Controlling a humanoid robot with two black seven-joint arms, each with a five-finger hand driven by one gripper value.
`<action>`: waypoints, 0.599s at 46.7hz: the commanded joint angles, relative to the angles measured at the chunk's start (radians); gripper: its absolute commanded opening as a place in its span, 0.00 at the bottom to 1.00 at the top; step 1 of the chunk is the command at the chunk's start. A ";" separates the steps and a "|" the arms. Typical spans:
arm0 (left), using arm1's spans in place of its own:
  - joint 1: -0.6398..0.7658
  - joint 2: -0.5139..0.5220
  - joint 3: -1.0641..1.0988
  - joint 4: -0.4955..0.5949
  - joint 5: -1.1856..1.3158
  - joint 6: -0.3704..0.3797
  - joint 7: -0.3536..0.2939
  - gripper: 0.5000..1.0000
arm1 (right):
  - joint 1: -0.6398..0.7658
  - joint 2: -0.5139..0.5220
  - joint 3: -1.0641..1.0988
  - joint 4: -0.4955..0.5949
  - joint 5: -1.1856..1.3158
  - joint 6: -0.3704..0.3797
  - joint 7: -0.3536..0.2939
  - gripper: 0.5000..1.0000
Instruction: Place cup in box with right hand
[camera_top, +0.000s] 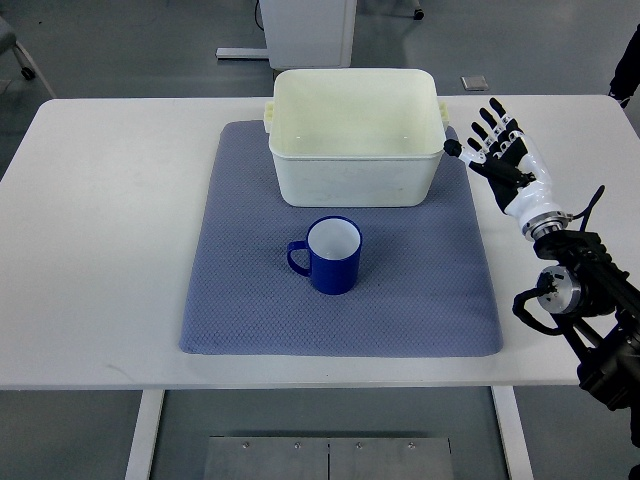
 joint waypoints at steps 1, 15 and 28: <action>0.000 0.000 0.000 0.000 0.000 0.000 0.000 1.00 | -0.001 0.000 -0.001 0.000 0.020 0.002 -0.001 1.00; 0.000 0.000 0.003 0.001 0.000 0.000 0.000 1.00 | -0.002 -0.013 -0.009 -0.009 0.037 0.016 0.002 1.00; 0.000 0.000 0.000 0.000 0.000 0.000 0.000 1.00 | -0.002 -0.013 -0.009 -0.009 0.037 0.016 0.007 1.00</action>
